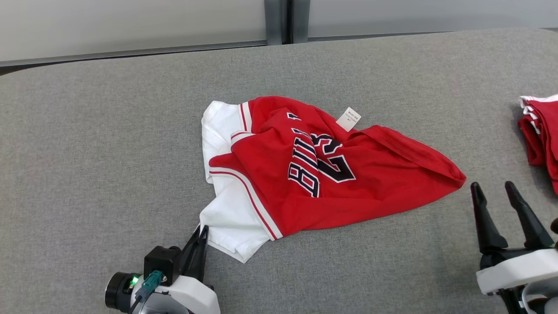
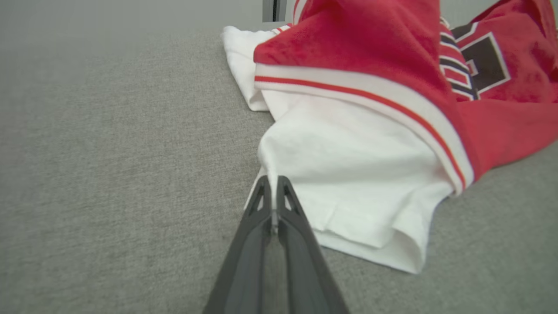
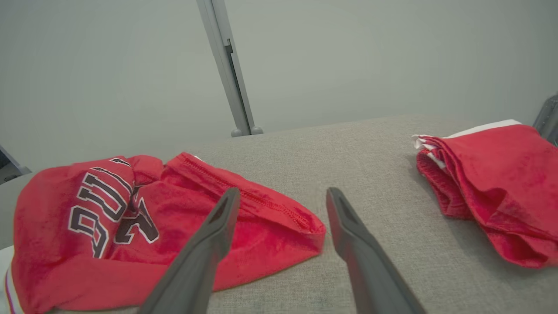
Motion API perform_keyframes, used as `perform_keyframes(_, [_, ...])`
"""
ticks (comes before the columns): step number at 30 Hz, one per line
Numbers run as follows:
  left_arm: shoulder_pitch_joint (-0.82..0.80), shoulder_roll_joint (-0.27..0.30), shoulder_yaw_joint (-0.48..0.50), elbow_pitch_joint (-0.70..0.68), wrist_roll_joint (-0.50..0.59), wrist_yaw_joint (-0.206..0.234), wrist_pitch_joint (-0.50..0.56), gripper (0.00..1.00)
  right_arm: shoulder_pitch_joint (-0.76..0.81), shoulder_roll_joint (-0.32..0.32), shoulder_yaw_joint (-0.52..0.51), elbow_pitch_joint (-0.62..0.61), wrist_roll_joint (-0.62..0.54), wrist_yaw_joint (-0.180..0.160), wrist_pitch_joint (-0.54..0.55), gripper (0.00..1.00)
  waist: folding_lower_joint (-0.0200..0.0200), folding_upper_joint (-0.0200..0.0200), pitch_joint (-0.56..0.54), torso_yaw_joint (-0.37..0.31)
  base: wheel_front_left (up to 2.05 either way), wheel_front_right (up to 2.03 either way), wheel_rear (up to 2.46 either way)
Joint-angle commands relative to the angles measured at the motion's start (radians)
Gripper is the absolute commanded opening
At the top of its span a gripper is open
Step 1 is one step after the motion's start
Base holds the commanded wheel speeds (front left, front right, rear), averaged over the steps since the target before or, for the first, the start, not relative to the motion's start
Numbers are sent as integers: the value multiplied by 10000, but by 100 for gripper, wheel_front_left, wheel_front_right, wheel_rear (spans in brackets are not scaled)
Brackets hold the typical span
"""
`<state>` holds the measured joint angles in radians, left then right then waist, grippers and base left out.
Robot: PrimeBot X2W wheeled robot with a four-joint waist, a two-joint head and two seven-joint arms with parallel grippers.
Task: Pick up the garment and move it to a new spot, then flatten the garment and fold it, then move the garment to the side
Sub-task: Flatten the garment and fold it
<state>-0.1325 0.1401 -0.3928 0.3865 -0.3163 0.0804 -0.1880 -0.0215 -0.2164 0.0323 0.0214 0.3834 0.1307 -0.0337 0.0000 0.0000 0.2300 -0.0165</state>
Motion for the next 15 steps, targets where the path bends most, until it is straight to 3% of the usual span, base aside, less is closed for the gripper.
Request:
perform_keyframes(1, [-156,24,41,45,-50,-12,-57,0,-111,-91,-102,77,81,0,-58,100,0,0,22,-5,0,0,0])
perform_keyframes(8, [-495,-19,65,224,-112,-18,-244,0,-506,-387,-551,1528,304,0,-26,100,0,0,405,171,0,0,0])
perform_keyframes(15, [-1024,-134,-16,292,-22,-12,-409,0,-1881,-816,436,3374,751,0,35,100,0,0,1068,421,0,0,0])
